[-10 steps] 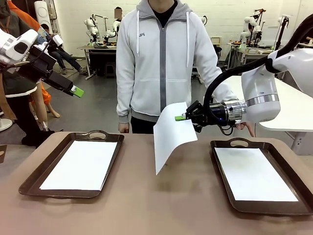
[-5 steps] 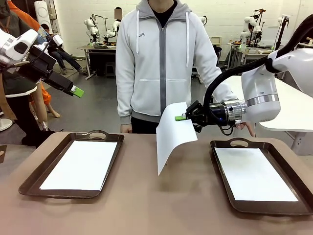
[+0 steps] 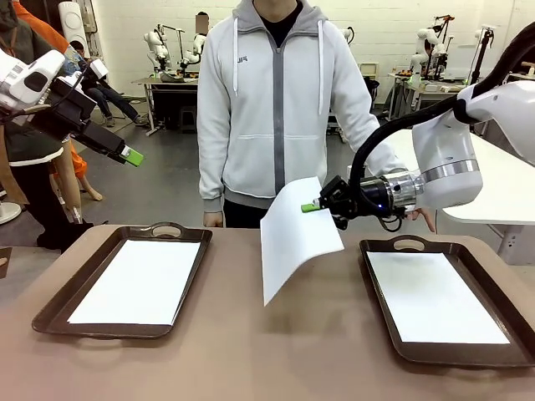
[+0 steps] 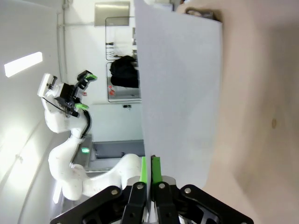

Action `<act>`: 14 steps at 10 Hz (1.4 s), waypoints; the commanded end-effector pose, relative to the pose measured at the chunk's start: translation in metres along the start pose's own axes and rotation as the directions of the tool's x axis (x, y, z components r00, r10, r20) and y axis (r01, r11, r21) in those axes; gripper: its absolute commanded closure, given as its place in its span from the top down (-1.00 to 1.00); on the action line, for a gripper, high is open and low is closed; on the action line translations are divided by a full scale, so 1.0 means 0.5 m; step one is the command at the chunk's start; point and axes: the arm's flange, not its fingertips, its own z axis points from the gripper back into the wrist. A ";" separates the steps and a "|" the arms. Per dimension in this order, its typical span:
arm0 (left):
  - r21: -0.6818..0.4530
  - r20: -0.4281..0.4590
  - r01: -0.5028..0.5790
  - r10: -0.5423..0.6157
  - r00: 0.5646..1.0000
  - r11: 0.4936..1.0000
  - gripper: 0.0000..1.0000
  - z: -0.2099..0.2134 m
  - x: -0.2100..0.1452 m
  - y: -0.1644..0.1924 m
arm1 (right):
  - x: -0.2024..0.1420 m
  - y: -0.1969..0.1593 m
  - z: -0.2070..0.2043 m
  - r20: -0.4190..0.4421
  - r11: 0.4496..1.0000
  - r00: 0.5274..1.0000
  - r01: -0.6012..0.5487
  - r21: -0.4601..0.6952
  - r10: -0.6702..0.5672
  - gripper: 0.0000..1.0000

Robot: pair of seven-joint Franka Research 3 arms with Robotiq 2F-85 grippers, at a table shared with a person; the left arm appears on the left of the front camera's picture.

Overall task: Sort the A4 documents.
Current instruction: Place the A4 Paper in the designated Handle tray.

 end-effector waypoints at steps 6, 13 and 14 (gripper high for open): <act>0.000 -0.009 0.020 -0.020 1.000 1.000 1.00 0.001 -0.002 0.000 | -0.101 0.032 0.301 -0.041 0.980 0.997 0.054 -0.192 -0.063 -0.98; 0.000 -0.009 0.020 -0.020 1.000 1.000 1.00 0.001 -0.002 0.000 | -0.127 -0.157 0.477 0.065 0.931 0.981 0.192 -0.311 -0.180 -0.98; 0.000 -0.009 0.020 -0.020 1.000 1.000 1.00 0.001 -0.002 0.000 | -0.138 -0.178 0.492 0.096 0.898 0.974 0.228 -0.377 -0.207 -0.98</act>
